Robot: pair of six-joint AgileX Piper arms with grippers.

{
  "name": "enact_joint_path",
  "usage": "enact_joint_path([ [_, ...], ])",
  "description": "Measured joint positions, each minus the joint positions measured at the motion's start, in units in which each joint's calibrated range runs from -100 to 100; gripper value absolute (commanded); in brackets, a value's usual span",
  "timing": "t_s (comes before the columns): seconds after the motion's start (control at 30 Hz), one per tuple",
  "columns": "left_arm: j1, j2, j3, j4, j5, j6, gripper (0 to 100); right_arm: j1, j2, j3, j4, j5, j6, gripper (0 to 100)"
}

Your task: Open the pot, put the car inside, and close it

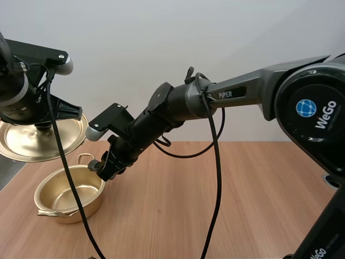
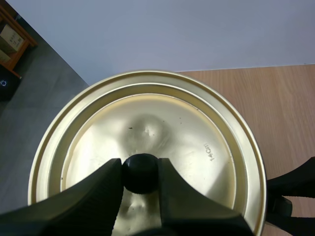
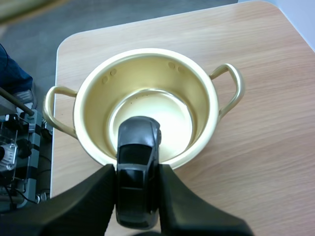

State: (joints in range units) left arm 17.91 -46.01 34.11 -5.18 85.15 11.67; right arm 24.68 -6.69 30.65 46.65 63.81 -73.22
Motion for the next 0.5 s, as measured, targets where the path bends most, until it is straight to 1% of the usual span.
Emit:
enact_joint_path([
  [0.23, 0.00, 0.00, 0.00, 0.00, -0.17, -1.12, 0, 0.00, 2.73, 0.00, 0.24, 0.00, -0.95, 0],
  [0.37, 0.00, -0.23, 0.00, 0.00, -0.38, -1.12, 0, 0.00, 4.85, -1.83, 0.24, 1.86, -0.95, 0],
  [0.5, 0.00, -1.75, 0.00, 0.68, -4.57, -2.01, 0, 0.62, 5.53, -4.69, 0.24, 2.64, -0.95, 0],
])
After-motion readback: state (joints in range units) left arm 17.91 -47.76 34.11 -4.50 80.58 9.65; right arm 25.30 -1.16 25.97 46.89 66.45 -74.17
